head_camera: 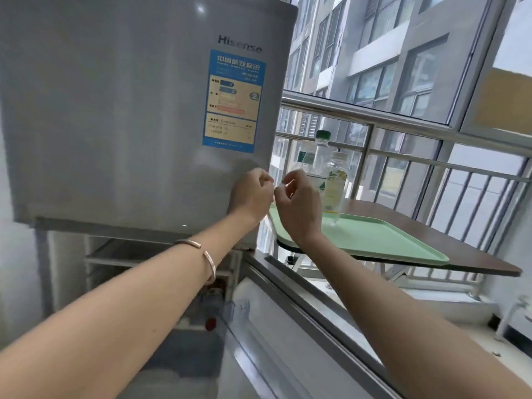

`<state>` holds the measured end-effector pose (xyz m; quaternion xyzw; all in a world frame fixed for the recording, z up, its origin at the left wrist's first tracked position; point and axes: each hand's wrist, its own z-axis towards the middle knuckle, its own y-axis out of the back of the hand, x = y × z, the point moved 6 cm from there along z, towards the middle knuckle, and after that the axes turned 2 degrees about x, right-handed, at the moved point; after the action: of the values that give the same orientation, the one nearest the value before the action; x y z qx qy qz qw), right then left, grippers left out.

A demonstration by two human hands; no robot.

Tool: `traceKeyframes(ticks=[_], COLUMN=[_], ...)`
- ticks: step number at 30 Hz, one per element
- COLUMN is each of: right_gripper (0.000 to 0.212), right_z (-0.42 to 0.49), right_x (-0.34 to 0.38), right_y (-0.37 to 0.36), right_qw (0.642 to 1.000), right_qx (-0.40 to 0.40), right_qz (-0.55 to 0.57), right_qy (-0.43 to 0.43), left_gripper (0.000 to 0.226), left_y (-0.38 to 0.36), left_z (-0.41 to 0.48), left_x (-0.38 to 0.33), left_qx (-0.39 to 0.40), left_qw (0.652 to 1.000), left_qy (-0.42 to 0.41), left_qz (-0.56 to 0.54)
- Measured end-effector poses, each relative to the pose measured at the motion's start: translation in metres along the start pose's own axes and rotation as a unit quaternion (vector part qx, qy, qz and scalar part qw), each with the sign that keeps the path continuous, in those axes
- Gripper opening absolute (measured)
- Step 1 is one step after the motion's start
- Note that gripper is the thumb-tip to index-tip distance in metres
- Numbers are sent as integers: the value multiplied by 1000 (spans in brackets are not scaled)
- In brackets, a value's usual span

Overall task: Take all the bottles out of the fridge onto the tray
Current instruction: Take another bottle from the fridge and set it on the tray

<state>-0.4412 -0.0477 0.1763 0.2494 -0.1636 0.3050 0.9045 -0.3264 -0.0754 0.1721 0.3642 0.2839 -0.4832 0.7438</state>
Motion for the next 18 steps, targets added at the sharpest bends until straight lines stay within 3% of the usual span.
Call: traceKeyframes(ticks=[3, 9, 13, 18], right_gripper=[10, 14, 20, 31], right_z=[-19, -79, -130, -183], right_x=[45, 87, 97, 88], right_y=[-23, -111, -184, -265], right_qw=[996, 970, 926, 873], right_qx=[64, 236, 372, 483], right_qz=[26, 22, -2, -25], right_qy=[49, 44, 65, 55], left_gripper=[17, 20, 21, 23], left_y=[57, 143, 171, 179], left_z=[-25, -52, -71, -84], left_x=[7, 86, 149, 225], left_qx=[-52, -44, -45, -42], left_qw=[994, 962, 947, 939], left_qy=[-25, 67, 114, 165], left_qz=[87, 259, 299, 299])
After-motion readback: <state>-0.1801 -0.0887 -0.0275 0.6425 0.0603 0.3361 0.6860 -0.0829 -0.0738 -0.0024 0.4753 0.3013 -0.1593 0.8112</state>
